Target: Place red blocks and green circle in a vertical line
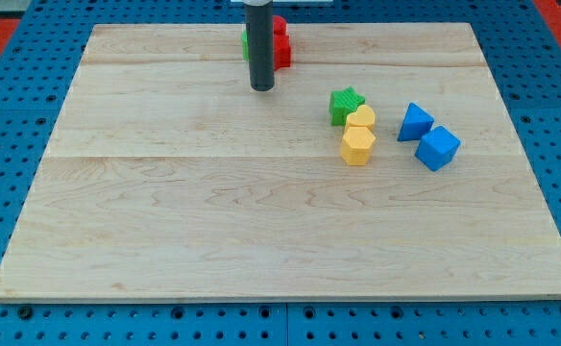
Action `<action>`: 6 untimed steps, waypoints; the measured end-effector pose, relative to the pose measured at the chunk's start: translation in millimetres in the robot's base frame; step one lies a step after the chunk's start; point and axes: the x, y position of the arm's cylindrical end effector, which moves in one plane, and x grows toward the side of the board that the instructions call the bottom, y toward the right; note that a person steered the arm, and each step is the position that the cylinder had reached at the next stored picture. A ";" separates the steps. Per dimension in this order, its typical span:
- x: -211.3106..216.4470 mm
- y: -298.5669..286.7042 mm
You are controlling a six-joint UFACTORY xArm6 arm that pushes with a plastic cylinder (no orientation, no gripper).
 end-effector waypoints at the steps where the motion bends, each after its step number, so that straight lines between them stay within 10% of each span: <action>1: 0.0 -32.9; 6: -9.1 -63.6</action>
